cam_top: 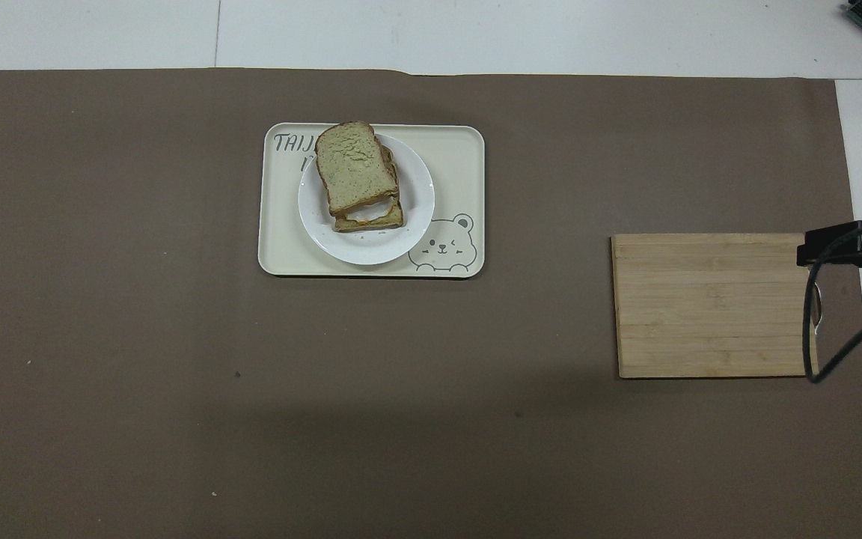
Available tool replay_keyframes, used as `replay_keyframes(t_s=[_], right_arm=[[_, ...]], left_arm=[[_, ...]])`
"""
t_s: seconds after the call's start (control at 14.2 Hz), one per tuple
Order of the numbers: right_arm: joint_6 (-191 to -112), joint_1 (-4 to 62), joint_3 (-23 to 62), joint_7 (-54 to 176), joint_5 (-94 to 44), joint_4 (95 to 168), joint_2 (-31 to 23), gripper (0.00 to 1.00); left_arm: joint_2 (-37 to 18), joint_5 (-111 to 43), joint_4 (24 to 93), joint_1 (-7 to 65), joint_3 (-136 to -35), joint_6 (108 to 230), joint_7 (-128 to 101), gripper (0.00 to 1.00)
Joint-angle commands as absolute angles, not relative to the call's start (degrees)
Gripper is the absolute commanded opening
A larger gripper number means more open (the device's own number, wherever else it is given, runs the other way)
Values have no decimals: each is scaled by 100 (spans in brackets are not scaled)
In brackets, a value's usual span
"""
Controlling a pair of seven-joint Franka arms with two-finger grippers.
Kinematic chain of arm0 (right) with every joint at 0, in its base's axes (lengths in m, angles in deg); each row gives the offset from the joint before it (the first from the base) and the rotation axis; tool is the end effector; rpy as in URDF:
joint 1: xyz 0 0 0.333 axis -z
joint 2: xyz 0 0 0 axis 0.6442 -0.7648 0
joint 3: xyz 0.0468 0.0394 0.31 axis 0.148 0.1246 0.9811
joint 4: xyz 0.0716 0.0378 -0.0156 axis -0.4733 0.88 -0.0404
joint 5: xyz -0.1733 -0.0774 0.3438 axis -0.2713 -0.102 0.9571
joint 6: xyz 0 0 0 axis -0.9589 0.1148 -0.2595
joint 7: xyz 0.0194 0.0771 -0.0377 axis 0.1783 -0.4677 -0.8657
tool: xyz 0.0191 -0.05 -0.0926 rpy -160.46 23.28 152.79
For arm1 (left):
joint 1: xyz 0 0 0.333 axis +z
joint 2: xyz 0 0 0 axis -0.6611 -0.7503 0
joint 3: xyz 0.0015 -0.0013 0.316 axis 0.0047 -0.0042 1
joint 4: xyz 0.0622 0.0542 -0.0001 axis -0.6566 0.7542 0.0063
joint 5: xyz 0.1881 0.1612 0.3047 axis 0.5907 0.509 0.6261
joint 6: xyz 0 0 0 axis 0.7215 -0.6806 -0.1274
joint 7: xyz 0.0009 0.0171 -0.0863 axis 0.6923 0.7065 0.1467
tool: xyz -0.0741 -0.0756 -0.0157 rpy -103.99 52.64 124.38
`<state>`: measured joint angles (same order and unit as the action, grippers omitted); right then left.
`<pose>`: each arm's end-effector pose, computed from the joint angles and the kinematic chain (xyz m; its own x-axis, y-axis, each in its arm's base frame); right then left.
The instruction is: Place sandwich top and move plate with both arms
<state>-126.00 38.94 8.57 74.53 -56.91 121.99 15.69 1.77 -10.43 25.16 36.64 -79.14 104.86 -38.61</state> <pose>0.5324 -0.0253 0.6344 0.9902 -0.1342 0.0393 -0.1349 -0.9907 0.0148 0.5104 -0.0157 0.7223 0.9804 -0.1966 -0.0080 -0.1963 -0.9801 0.0282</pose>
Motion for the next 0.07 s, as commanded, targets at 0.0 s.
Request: replay_keyframes(t_s=[0.0], right_arm=[[-12539, 3923, 863, 7314, -5689, 12191, 1608, 100]], left_arm=[[282, -956, 2580, 3708, -7952, 10429, -3801, 100]])
